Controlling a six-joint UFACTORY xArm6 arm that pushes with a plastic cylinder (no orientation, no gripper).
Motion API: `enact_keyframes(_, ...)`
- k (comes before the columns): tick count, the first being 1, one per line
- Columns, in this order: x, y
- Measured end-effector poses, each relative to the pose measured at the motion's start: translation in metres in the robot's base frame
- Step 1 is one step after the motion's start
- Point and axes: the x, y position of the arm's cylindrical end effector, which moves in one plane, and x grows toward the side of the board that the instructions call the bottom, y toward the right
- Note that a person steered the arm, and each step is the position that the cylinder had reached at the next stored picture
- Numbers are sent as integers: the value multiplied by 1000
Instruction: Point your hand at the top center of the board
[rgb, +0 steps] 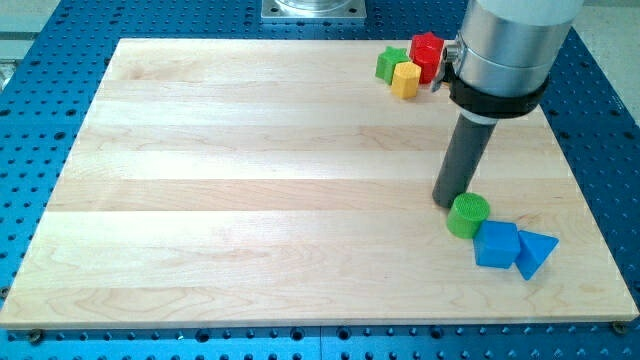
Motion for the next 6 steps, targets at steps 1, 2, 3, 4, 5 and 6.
enact_keyframes(1, -20, -8)
enact_keyframes(2, -82, -67)
enact_keyframes(3, -167, -122)
enact_keyframes(4, -252, -128)
enact_keyframes(5, -294, -82)
enact_keyframes(6, -279, -56)
